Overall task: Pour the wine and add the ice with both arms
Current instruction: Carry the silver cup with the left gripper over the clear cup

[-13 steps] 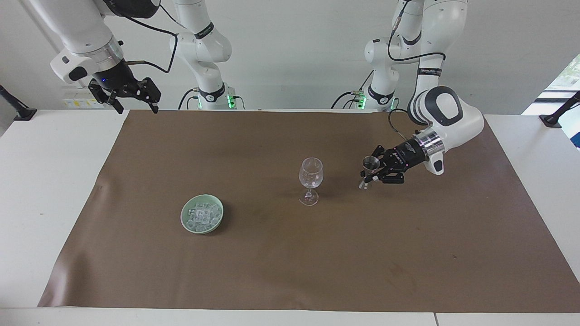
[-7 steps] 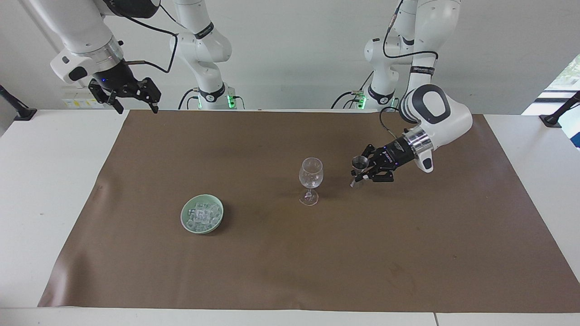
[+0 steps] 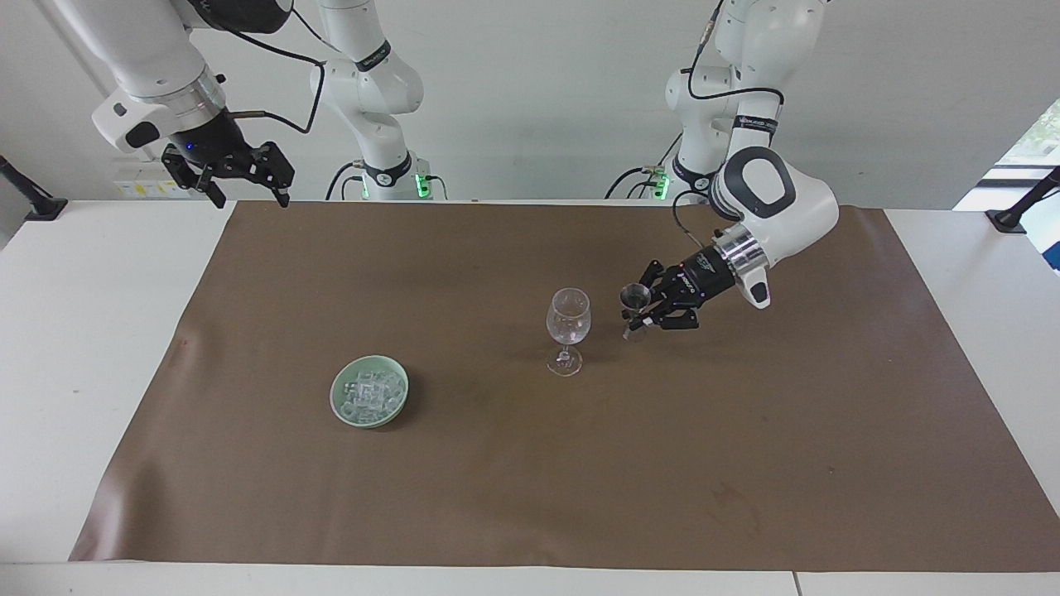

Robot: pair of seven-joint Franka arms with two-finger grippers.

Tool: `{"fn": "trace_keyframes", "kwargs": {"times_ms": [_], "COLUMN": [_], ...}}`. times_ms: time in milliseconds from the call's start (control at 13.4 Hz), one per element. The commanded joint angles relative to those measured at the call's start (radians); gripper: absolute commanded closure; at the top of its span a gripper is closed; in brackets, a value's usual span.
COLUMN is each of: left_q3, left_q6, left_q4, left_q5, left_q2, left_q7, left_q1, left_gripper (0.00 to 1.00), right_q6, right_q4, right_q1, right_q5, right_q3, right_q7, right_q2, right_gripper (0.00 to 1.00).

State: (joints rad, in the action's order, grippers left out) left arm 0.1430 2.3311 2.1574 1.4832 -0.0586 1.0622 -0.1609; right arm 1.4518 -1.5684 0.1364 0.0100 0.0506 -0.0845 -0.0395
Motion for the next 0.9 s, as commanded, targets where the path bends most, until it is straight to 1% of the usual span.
{"fn": "trace_keyframes", "kwargs": {"times_ms": [0, 149, 373, 821], "left_q3": [-0.014, -0.014, -0.014, -0.016], "left_q6": [0.045, 0.06, 0.065, 0.076], "left_q4": [0.032, 0.032, 0.032, 0.03], "left_q5": [-0.018, -0.063, -0.116, -0.162], "left_q2": [0.043, 0.043, 0.045, 0.059], "left_q7": [0.03, 0.03, 0.032, 0.044], "left_q1": [-0.042, -0.063, -0.065, -0.078], "left_gripper": [1.0, 1.0, 1.0, 1.0], "right_q6": [-0.005, -0.007, -0.007, -0.007], "right_q4": [-0.004, -0.004, -0.004, -0.004], "right_q1": [0.006, 0.006, 0.006, 0.006], "right_q5": [0.004, 0.004, 0.004, 0.004], "right_q3": [0.003, 0.003, 0.003, 0.003], "right_q7": [-0.012, -0.012, -0.012, -0.012], "right_q2": [-0.011, -0.011, -0.011, -0.011], "right_gripper": [0.0, 0.0, 0.0, 0.0]}}
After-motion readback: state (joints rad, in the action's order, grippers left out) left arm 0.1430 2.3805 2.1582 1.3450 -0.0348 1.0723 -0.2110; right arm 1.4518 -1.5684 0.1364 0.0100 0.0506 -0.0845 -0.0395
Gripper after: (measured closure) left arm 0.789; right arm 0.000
